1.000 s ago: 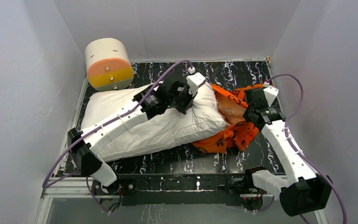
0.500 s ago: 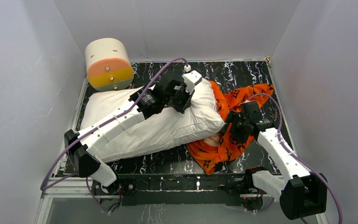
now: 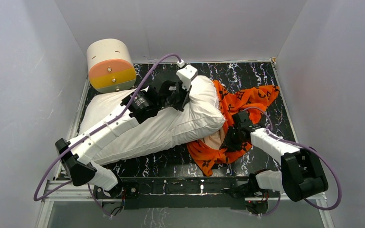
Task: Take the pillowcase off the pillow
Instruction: Remove the pillow from the pillowcase.
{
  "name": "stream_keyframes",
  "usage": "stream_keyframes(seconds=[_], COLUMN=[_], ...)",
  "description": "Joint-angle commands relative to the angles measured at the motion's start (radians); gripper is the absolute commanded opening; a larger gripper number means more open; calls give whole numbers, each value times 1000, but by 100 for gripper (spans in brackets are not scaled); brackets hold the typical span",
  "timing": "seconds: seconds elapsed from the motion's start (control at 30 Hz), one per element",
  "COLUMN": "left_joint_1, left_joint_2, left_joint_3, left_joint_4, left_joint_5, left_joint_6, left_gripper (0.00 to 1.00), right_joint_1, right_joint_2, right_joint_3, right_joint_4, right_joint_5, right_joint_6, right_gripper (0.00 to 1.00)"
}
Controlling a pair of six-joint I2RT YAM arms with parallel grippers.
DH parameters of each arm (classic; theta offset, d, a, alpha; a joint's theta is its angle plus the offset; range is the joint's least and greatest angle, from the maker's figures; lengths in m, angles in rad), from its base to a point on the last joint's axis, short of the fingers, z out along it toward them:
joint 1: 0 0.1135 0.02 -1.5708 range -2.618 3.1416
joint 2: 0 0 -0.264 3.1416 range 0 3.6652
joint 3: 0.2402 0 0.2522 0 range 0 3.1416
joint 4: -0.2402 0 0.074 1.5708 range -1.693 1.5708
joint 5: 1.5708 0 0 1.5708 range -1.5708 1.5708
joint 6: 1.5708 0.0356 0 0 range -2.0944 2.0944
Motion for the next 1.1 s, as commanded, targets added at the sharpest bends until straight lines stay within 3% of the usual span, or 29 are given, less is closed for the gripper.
stream_keyframes(seconds=[0.0, 0.03, 0.13, 0.23, 0.33, 0.5, 0.8, 0.9, 0.97, 1.07], left_joint_1=[12, 12, 12, 12, 12, 12, 12, 12, 12, 12], left_joint_2=[-107, -111, -124, -151, -170, -183, -195, -201, -200, -200], left_joint_3=[29, 28, 28, 13, 4, -10, -22, -34, -32, -41], left_joint_4=[130, 130, 132, 146, 150, 153, 149, 157, 154, 162], left_joint_5=[-81, -84, -104, -132, -146, -155, -170, -176, -179, -176], left_joint_6=[-16, -13, -10, -7, -2, 9, 17, 16, 18, 18], left_gripper=[0, 0, 0, 0, 0, 0, 0, 0, 0, 0], right_joint_1=[21, 20, 20, 18, 0, -22, -110, -160, -272, -428], right_joint_2=[34, 30, -6, -72, -112, -102, -98, -94, -65, -25], right_joint_3=[6, 22, 150, 314, 495, 744, 734, 679, 649, 677], right_joint_4=[7, -8, -127, -273, -385, -492, -440, -382, -365, -328], right_joint_5=[243, 293, 486, 807, 1030, 1269, 1229, 1129, 1079, 777], right_joint_6=[76, 90, 103, 107, 43, -28, -109, -162, -203, -222], right_gripper=[6, 0, 0, 0, 0, 1, 4, 8, 9, 6])
